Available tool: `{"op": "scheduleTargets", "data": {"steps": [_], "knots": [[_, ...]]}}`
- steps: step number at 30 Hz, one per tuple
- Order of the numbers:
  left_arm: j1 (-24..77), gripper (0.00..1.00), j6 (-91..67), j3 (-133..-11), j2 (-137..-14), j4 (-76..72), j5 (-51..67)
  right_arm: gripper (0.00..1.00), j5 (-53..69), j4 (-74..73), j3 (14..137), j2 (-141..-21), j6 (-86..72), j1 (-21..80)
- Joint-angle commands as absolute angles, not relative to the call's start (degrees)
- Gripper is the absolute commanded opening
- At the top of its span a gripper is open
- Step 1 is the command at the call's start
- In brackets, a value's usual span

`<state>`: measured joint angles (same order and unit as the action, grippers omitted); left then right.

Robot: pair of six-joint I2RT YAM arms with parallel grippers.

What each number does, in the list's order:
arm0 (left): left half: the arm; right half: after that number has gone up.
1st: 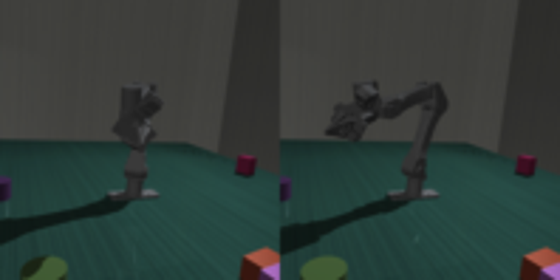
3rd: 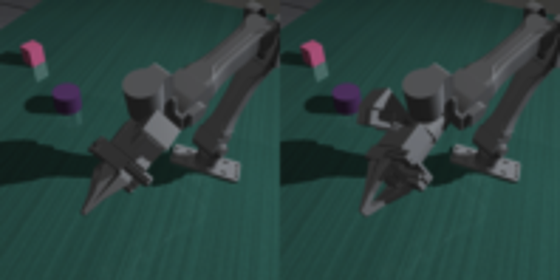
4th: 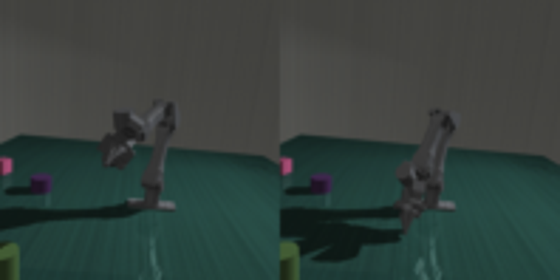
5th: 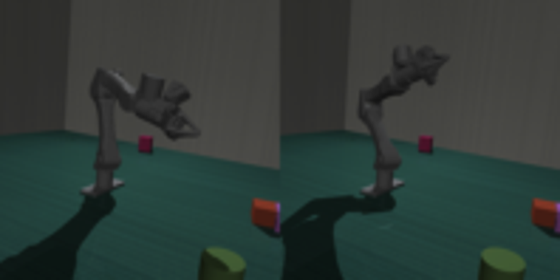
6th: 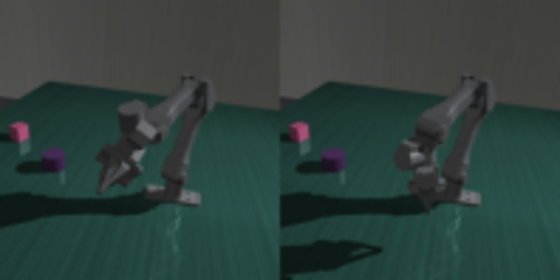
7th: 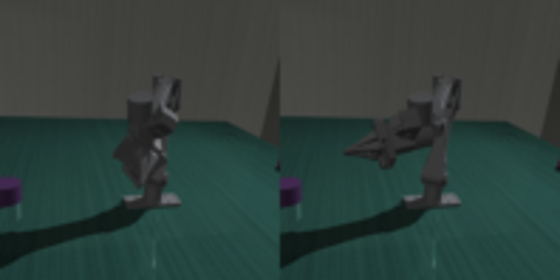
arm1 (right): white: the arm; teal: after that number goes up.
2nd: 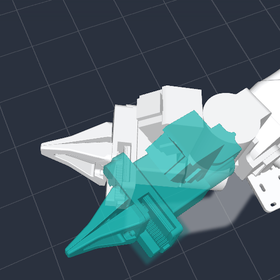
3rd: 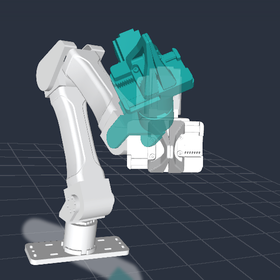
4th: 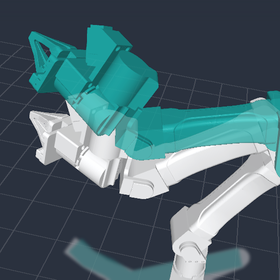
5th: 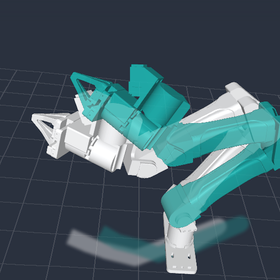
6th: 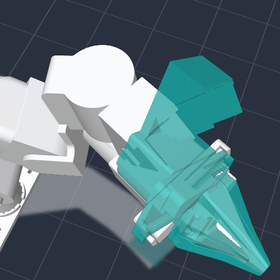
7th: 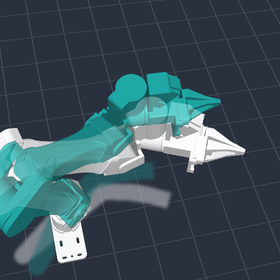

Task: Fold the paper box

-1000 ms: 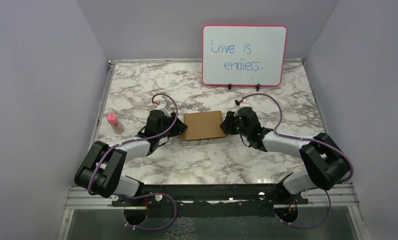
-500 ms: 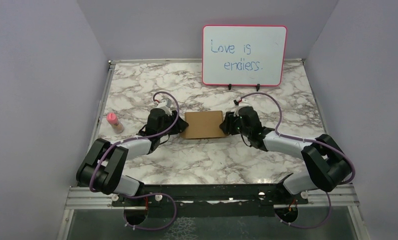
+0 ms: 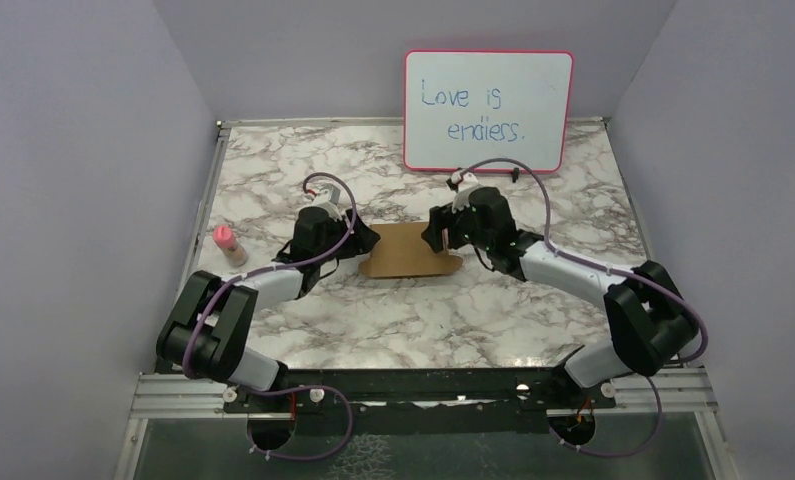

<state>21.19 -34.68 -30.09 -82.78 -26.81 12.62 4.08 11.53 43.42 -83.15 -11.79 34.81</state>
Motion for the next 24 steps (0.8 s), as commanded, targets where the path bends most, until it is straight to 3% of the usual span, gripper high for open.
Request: {"op": "scheduleTargets", "data": {"steps": [1, 7, 15, 24], "knots": [[20.57, 0.63, -34.72, -32.56, -84.75, -27.08, 14.75, 0.75, 8.29, 4.61, 54.53, -89.38, -4.55, 34.19], [20.41, 0.63, -34.09, -34.27, -87.76, -27.16, 16.18, 0.76, 19.12, 1.32, 63.50, -97.53, -0.60, 29.79], [20.15, 0.55, -32.79, -38.87, -94.23, -27.35, 20.32, 0.73, 22.06, -3.28, 68.54, -105.79, 1.88, 26.84], [19.63, 0.54, -32.82, -46.22, -100.76, -27.25, 23.04, 0.63, 24.81, -4.72, 62.65, -104.24, -7.75, 26.81]]}}
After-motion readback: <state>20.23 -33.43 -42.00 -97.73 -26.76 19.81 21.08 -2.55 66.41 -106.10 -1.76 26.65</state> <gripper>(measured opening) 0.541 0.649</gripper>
